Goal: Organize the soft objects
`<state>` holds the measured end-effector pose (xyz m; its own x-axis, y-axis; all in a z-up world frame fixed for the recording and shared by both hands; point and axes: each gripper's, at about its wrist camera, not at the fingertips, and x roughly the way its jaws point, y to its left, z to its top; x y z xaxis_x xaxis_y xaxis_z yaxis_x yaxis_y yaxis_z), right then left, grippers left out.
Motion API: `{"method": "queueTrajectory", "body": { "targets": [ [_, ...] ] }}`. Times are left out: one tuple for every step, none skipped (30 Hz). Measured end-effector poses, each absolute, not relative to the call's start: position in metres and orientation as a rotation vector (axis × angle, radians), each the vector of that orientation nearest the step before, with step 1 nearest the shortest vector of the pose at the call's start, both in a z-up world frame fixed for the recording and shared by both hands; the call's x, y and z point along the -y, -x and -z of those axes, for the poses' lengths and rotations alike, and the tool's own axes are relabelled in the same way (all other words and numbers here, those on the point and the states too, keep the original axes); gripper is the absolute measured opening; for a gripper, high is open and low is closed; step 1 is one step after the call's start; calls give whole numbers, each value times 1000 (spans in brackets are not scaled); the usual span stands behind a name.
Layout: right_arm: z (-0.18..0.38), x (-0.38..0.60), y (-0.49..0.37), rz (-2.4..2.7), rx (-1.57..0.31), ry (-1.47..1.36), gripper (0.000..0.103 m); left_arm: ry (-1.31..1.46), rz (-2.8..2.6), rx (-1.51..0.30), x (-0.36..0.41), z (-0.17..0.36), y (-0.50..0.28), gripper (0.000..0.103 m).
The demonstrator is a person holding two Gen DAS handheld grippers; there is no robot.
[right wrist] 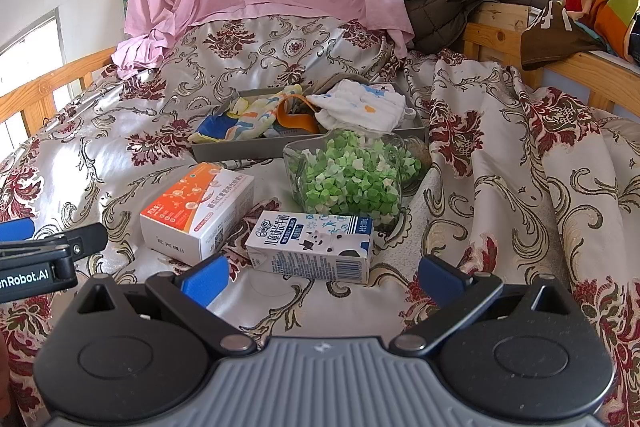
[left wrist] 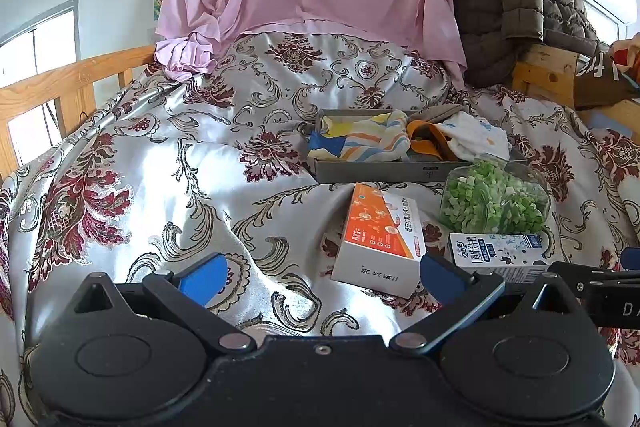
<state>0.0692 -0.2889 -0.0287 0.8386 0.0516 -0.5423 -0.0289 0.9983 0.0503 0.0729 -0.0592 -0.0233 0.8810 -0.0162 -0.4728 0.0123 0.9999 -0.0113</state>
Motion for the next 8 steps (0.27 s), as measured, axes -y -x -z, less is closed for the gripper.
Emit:
{"method": "queueTrajectory", "body": {
  "targets": [
    [29, 289, -69, -42, -575, -41, 103, 8, 15, -493, 59, 23, -73, 102],
    [29, 289, -69, -42, -575, -41, 103, 8, 15, -493, 59, 23, -73, 102],
    [28, 288, -69, -42, -575, -41, 103, 8, 15, -492, 59, 23, -73, 102],
    [28, 288, -69, -42, -575, -41, 103, 8, 15, -492, 59, 23, -73, 102],
    [29, 289, -69, -42, -575, -41, 103, 8, 15, -493, 59, 23, -73, 102],
    [28, 288, -69, -42, -575, -41, 103, 8, 15, -493, 59, 23, -73, 102],
    [29, 289, -69, -43, -576, -41, 103, 8, 14, -493, 59, 23, -73, 102],
    [29, 289, -69, -43, -576, -41, 103, 8, 14, -493, 59, 23, -73, 102]
  ]
}}
